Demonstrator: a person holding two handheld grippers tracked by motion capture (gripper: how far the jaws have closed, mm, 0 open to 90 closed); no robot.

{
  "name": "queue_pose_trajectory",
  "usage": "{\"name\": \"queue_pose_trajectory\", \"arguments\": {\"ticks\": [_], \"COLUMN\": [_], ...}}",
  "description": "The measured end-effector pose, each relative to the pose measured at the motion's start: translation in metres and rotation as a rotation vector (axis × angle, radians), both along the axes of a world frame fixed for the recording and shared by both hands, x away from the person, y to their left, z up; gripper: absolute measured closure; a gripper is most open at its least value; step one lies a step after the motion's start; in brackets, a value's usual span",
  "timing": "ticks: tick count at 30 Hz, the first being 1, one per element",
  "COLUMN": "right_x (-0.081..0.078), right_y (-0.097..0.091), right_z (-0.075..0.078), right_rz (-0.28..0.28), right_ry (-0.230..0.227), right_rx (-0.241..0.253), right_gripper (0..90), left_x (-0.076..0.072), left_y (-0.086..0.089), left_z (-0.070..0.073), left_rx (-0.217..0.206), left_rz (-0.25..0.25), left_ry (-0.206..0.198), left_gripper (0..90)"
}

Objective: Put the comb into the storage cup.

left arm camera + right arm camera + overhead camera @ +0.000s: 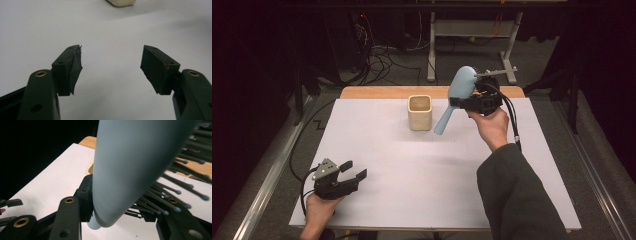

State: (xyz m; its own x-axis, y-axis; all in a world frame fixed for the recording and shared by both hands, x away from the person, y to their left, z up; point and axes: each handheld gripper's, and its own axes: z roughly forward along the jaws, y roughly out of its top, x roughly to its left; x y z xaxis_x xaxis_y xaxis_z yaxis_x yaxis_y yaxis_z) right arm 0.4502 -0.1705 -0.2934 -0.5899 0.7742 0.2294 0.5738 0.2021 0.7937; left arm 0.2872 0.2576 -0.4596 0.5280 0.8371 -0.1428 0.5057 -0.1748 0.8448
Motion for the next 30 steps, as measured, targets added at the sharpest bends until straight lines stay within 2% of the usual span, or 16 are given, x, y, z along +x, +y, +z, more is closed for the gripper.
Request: {"name": "queue_pose_trajectory", "arguments": {"ticks": [17, 23, 30], "right_x": [0.012, 0.016, 0.021], "right_y": [0.011, 0.016, 0.02], "right_z": [0.01, 0.014, 0.018], "right_rz": [-0.004, -0.006, -0.016], "right_ry": [-0.01, -0.024, -0.029], "right_rx": [0.01, -0.017, -0.01], "right_gripper": [55.4, 55.4, 55.4], "left_x": [0.0, 0.0, 0.0], "left_y": [-0.002, -0.002, -0.002], "left_z": [0.0, 0.0, 0.0], "left_rx": [0.009, 0.008, 0.01], "left_rz": [-0.009, -0.013, -0.015], "left_ry": [0.0, 0.0, 0.001], "left_gripper": [33.8, 33.8, 33.8]}}
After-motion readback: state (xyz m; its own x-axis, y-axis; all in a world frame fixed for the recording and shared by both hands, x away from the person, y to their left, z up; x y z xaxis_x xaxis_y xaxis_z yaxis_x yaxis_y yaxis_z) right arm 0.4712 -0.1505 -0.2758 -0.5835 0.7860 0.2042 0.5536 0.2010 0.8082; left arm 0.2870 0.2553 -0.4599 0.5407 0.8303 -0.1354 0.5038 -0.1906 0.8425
